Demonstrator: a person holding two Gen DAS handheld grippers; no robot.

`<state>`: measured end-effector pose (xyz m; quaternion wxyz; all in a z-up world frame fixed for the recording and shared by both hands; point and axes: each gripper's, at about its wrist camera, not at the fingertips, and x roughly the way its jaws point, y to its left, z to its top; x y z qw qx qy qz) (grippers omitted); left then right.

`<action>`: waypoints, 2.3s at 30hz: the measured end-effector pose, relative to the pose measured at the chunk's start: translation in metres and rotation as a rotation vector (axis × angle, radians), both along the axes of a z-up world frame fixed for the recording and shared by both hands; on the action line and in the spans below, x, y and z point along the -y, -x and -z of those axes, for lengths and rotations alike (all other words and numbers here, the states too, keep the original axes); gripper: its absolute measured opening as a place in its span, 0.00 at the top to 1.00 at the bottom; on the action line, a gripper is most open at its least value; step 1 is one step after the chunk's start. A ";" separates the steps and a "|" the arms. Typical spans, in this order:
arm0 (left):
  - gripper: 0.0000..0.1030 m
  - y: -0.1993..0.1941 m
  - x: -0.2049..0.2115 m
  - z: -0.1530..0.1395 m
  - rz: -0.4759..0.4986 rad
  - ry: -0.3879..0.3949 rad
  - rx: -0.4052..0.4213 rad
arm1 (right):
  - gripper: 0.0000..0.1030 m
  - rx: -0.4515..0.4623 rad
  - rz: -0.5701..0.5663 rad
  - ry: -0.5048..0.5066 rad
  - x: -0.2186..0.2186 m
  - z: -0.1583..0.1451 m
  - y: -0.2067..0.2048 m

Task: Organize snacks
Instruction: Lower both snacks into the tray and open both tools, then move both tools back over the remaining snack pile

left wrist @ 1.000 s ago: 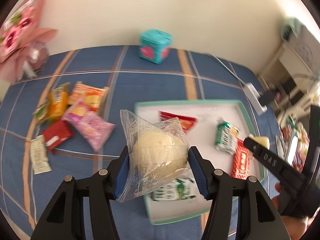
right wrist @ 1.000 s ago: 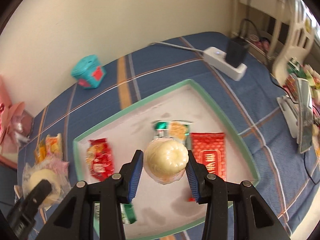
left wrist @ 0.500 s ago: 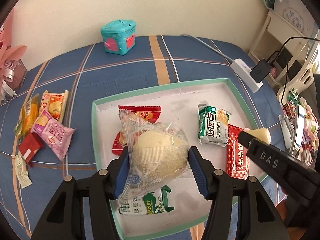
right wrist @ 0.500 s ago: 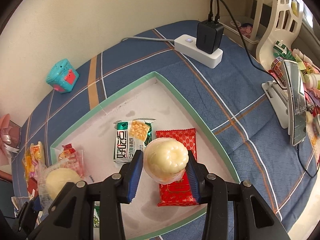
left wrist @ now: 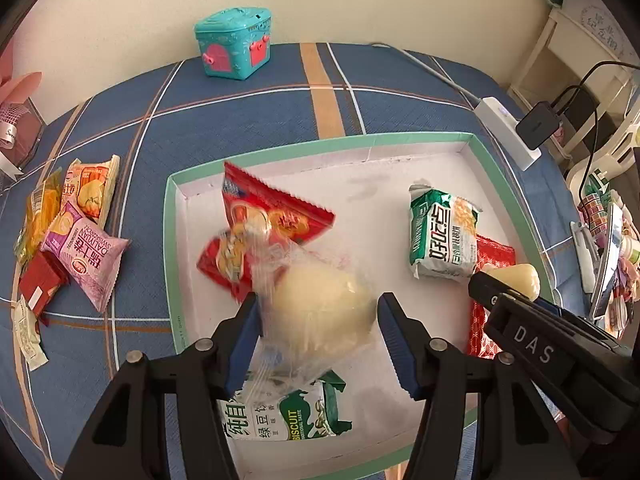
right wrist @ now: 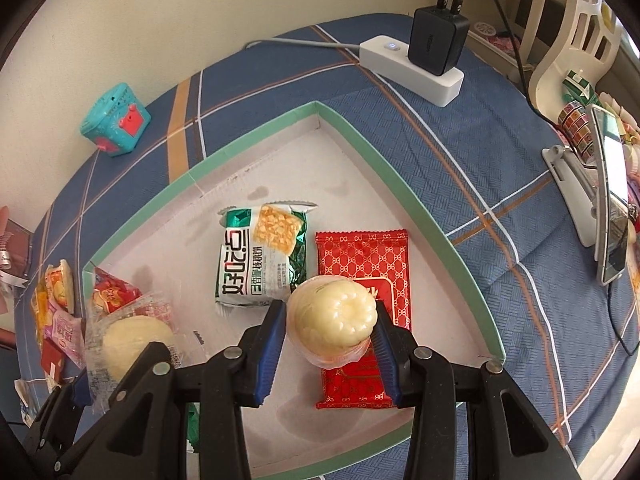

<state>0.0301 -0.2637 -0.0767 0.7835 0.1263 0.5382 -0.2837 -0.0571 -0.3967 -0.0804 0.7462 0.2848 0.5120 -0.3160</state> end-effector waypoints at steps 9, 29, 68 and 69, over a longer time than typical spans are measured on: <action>0.33 -0.004 -0.010 0.000 -0.029 0.004 -0.046 | 0.56 -0.036 -0.007 -0.014 -0.001 0.008 -0.002; 0.29 -0.007 -0.051 -0.034 -0.130 0.141 -0.180 | 0.43 -0.027 -0.046 0.027 -0.022 -0.024 -0.001; 0.06 -0.097 -0.189 -0.034 -0.476 -0.001 -0.003 | 0.00 0.053 -0.218 0.154 -0.106 -0.038 -0.054; 0.06 -0.098 -0.189 -0.039 -0.469 0.009 0.005 | 0.00 0.072 -0.215 0.158 -0.105 -0.042 -0.057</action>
